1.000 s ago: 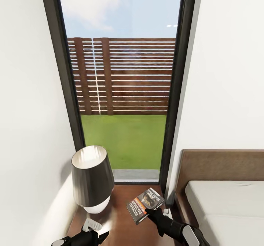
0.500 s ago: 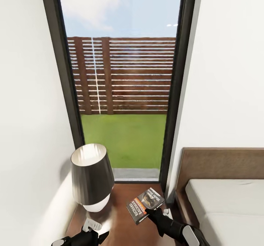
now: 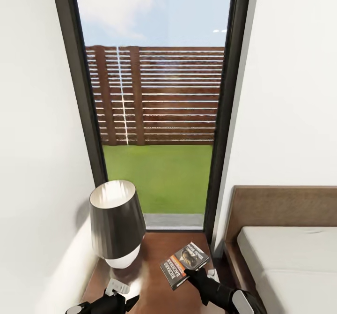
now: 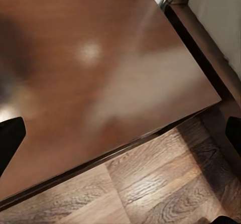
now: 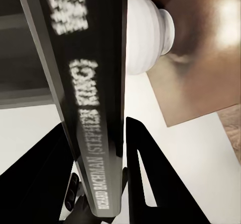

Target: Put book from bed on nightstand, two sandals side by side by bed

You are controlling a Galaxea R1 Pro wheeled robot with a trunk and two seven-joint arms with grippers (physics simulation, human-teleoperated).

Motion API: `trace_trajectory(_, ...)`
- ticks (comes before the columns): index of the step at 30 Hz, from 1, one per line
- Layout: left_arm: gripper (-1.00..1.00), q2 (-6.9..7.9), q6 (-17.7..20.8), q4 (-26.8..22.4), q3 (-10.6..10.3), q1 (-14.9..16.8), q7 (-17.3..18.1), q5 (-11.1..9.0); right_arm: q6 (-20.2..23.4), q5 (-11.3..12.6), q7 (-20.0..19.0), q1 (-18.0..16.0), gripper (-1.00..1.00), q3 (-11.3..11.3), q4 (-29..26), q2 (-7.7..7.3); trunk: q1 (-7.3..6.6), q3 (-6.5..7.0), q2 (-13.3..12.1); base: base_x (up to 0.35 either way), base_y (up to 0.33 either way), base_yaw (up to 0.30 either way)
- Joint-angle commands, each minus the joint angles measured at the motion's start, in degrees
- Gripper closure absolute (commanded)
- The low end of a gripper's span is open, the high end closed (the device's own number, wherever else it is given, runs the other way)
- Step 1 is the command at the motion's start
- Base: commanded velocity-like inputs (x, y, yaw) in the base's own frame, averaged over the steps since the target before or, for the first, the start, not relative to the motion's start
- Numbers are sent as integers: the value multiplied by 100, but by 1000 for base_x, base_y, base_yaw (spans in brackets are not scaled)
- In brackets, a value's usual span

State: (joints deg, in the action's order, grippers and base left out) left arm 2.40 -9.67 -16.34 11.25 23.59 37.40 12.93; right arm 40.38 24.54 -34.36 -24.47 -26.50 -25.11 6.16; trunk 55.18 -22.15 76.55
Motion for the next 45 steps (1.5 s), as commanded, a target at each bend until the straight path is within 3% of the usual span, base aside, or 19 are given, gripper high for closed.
trace_trajectory(1,-100,-2,-35,5,44,5,22,61,40,7,-10,-5,100,-40,-3,5,23,-25,46,0,0,0)
trace_trajectory(32,-100,-2,-35,16,44,5,22,61,58,7,-10,-5,100,-39,195,2,703,-582,1289,0,0,0)
trace_trajectory(38,-100,-2,-35,16,44,5,22,61,58,7,-10,-5,100,-40,199,3,703,-582,1289,0,0,0)
trace_trajectory(45,-100,-2,-35,16,44,5,22,61,51,7,-10,-5,100,-37,200,7,857,-707,1570,0,0,0)
